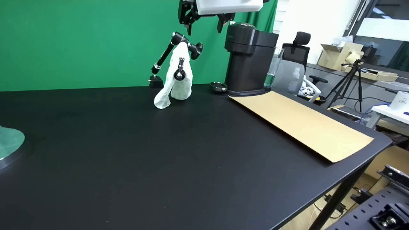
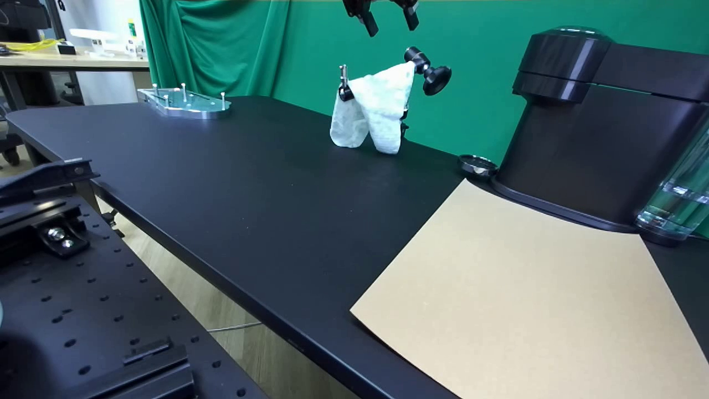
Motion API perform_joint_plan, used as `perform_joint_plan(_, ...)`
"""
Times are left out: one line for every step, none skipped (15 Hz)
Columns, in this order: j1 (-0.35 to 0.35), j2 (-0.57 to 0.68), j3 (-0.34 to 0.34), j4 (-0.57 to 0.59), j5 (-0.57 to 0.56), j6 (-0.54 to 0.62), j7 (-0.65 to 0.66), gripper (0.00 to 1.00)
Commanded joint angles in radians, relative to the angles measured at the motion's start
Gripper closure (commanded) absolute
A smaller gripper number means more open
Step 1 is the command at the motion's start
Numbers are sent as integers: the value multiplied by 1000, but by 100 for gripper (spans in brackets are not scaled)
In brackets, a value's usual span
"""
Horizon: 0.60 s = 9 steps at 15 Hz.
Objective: Remove the white cloth from the black stand and place it on the black table
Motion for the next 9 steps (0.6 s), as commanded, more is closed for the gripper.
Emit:
perform_joint_plan(-59, -65, 73, 6, -25, 11, 14, 0)
perform_joint_plan(-79, -67, 100, 9, -23, 9, 18, 0)
perform_joint_plan(-108, -78, 135, 10, -24, 17, 18, 0)
perform_joint_plan(-139, -88, 169, 11, -23, 26, 20, 0)
perform_joint_plan(-176, -97, 209, 13, -18, 46, 26, 0)
perform_joint_plan(-214, -103, 248, 15, -14, 64, 31, 0)
perform_joint_plan(-252, -106, 285, 18, -7, 82, 38, 0)
perform_joint_plan(-290, -107, 322, 22, -1, 97, 42, 0)
perform_joint_plan(-329, -102, 358, 27, 4, 110, 45, 0)
